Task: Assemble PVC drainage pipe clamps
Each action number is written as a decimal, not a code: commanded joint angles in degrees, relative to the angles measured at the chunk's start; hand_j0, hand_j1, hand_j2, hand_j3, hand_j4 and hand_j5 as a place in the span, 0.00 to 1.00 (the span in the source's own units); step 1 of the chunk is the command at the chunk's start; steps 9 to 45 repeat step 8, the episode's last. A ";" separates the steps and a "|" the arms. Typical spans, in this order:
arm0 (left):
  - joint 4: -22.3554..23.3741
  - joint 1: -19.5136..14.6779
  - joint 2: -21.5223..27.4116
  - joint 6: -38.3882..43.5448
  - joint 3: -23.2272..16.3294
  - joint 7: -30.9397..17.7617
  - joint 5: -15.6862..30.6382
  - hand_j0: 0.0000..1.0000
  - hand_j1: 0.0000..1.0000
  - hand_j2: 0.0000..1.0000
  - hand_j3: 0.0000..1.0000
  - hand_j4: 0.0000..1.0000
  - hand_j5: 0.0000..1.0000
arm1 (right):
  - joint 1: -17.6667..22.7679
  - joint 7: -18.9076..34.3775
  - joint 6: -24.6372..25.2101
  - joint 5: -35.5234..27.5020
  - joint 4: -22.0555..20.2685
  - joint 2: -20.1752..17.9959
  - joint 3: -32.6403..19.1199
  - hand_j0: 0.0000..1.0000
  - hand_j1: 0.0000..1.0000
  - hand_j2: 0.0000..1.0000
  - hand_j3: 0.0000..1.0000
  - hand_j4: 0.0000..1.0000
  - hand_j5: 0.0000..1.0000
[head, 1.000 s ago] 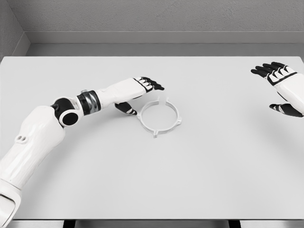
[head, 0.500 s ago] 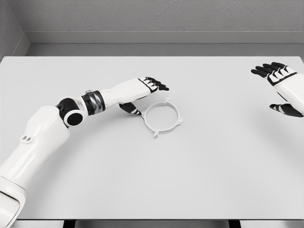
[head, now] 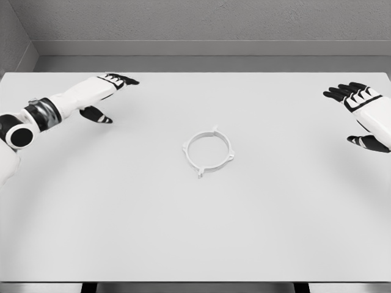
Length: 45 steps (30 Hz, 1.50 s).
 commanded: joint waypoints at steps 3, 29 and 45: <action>5.01 -0.09 5.82 0.07 1.63 0.06 5.54 1.00 1.00 1.00 1.00 1.00 1.00 | 0.00 -0.03 0.08 -0.37 -0.05 -0.06 -0.07 1.00 1.00 1.00 1.00 1.00 1.00; 5.81 -0.44 5.82 0.07 1.63 0.06 5.54 1.00 1.00 1.00 1.00 1.00 1.00 | 0.00 -0.03 0.08 -0.45 0.04 -0.33 -0.07 1.00 1.00 1.00 1.00 1.00 1.00; 5.81 -0.44 5.82 0.07 1.63 0.06 5.54 1.00 1.00 1.00 1.00 1.00 1.00 | 0.00 -0.03 0.08 -0.45 0.04 -0.33 -0.07 1.00 1.00 1.00 1.00 1.00 1.00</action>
